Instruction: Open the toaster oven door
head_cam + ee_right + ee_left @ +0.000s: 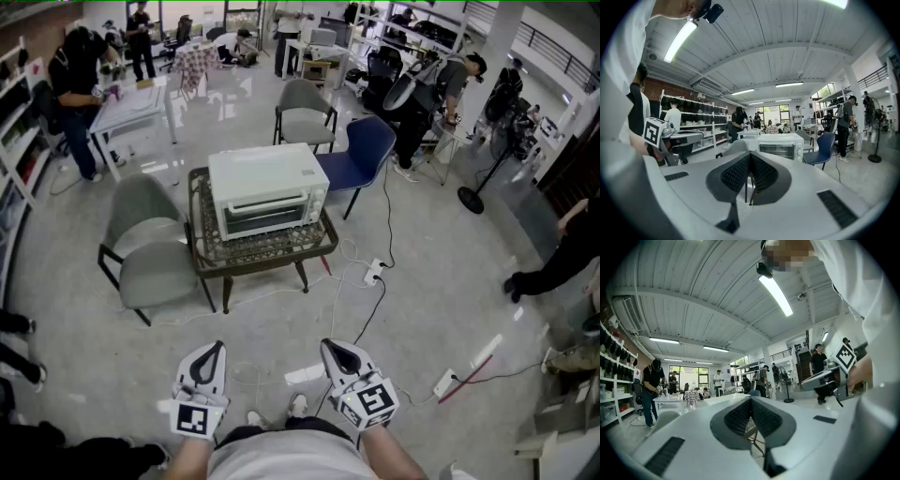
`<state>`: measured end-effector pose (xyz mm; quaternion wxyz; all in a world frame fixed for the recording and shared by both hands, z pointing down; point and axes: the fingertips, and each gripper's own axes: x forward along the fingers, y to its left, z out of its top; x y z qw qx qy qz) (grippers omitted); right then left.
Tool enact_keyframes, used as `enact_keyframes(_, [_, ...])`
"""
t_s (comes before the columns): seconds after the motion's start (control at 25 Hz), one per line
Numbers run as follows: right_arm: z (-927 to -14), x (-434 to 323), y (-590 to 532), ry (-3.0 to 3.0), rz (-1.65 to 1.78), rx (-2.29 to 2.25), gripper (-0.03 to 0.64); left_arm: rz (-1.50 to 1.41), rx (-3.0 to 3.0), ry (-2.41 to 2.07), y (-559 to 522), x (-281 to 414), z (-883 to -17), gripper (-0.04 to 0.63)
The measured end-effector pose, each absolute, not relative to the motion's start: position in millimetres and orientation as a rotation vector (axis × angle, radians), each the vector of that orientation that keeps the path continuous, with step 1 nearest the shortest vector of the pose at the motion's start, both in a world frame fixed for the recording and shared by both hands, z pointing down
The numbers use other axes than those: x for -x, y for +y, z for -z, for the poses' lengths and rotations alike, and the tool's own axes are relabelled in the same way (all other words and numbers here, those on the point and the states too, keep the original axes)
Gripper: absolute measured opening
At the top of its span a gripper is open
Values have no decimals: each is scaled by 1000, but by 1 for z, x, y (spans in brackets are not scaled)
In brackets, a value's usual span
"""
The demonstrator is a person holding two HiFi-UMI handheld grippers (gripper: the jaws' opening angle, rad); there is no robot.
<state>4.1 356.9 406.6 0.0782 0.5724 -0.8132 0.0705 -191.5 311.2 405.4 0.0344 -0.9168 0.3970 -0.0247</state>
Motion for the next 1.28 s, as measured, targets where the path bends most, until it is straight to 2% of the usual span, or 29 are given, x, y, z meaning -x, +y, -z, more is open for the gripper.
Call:
enact_keyframes(0.76, [-395, -13, 350, -2457, -151, -1773, 21, 94, 2832, 1206, 306, 189, -418, 17])
enact_keyframes(1.28, [-409, -104, 326, -2510, -186, -1723, 21, 127, 2766, 1314, 287, 120, -411, 17])
